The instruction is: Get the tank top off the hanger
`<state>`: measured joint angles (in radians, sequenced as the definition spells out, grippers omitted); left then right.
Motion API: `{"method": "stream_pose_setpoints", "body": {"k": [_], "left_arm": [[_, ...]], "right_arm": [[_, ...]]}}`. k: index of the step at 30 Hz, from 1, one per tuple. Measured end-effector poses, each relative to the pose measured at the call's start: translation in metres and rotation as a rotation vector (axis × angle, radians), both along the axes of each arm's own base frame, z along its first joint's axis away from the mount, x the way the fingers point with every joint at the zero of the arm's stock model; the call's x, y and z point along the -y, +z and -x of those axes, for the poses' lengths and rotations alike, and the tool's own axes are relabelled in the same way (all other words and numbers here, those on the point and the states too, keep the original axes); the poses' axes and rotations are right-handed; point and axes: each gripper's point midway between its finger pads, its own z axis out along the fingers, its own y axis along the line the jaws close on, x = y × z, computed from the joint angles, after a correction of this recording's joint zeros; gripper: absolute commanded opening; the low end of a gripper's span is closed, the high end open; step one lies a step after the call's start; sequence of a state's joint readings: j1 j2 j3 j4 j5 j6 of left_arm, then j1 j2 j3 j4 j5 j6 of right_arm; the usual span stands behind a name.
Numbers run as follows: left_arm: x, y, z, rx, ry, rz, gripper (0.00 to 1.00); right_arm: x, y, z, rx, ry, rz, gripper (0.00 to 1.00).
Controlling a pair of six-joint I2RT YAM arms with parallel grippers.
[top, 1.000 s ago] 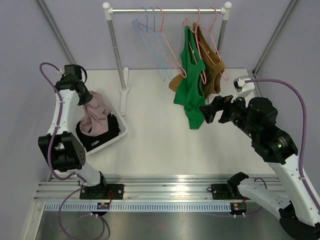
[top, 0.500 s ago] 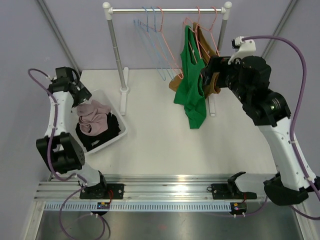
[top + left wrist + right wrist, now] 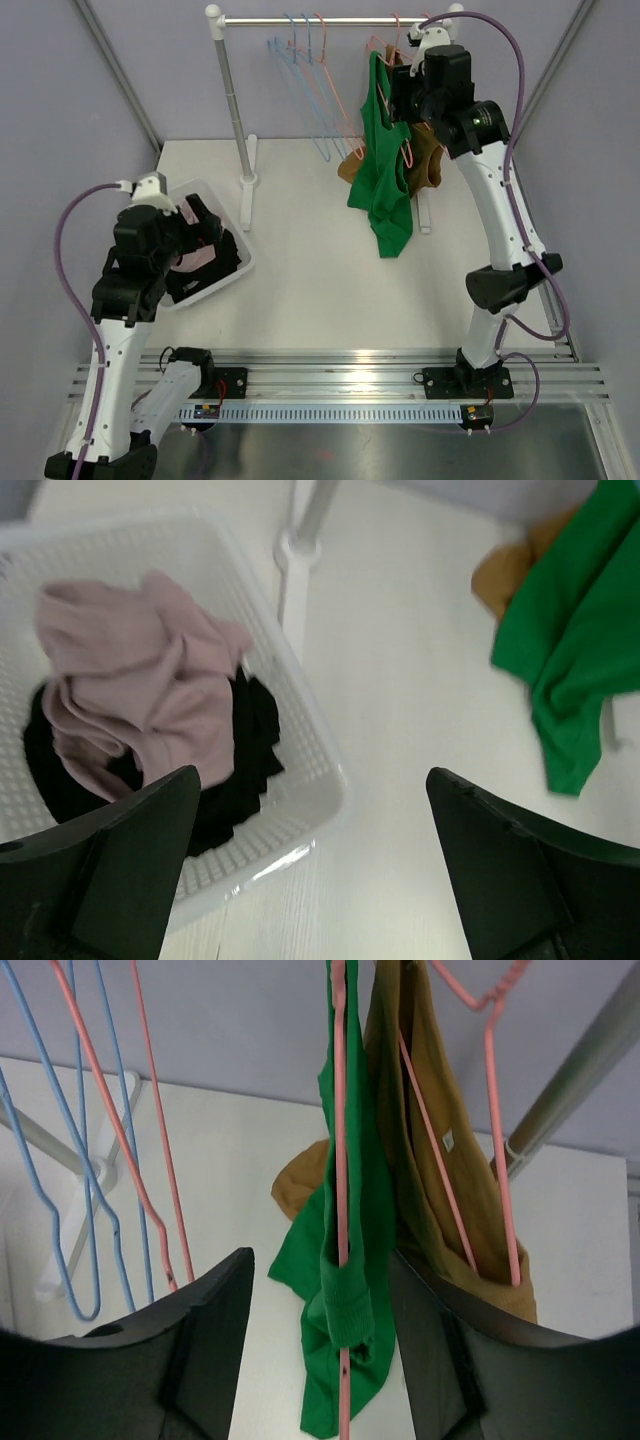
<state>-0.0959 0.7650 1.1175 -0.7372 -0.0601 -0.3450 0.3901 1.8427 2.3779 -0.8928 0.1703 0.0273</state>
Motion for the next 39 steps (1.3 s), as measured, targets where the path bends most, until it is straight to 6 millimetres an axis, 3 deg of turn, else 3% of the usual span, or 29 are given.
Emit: {"method": "stream_pose_setpoints", "body": {"k": [3, 6, 8, 10, 11, 12, 13, 15, 22, 27, 32, 39], "left_arm": [[0.012, -0.054, 0.009, -0.109, -0.075, -0.016, 0.99], [0.015, -0.081, 0.021, -0.151, -0.106, -0.023, 0.99], [0.018, -0.079, 0.024, -0.139, -0.125, -0.019, 0.99], [0.021, -0.073, 0.023, -0.109, -0.142, -0.015, 0.99], [0.022, -0.071, 0.022, -0.096, -0.149, -0.014, 0.99], [0.024, -0.069, 0.021, -0.091, -0.156, -0.012, 0.99], [0.025, -0.069, 0.021, -0.088, -0.162, -0.01, 0.99], [0.027, -0.068, 0.021, -0.084, -0.172, -0.008, 0.99], [0.032, -0.065, 0.021, -0.072, -0.202, 0.002, 0.99], [0.035, -0.064, 0.021, -0.066, -0.217, 0.008, 0.99], [0.04, -0.062, 0.023, -0.061, -0.248, 0.02, 0.99], [0.053, -0.05, 0.027, -0.039, -0.3, 0.049, 0.99]], "right_arm": [[-0.006, -0.004, -0.024, 0.015, 0.001, 0.023, 0.59], [-0.008, -0.018, -0.044, 0.007, -0.001, 0.055, 0.53], [-0.009, -0.028, -0.054, -0.004, 0.0, 0.072, 0.42], [-0.01, -0.04, -0.061, -0.02, 0.005, 0.086, 0.4], [-0.011, -0.043, -0.064, -0.024, 0.007, 0.088, 0.3], [-0.012, -0.047, -0.066, -0.027, 0.01, 0.095, 0.26], [-0.012, -0.048, -0.068, -0.027, 0.011, 0.096, 0.14], [-0.013, -0.049, -0.07, -0.023, 0.012, 0.095, 0.02], [-0.019, -0.041, -0.073, 0.006, 0.02, 0.053, 0.0], [-0.027, -0.034, -0.068, 0.006, 0.047, -0.001, 0.0], [-0.026, -0.005, -0.049, 0.043, 0.067, -0.05, 0.0], [-0.011, 0.044, 0.006, 0.104, 0.09, -0.107, 0.0]]}}
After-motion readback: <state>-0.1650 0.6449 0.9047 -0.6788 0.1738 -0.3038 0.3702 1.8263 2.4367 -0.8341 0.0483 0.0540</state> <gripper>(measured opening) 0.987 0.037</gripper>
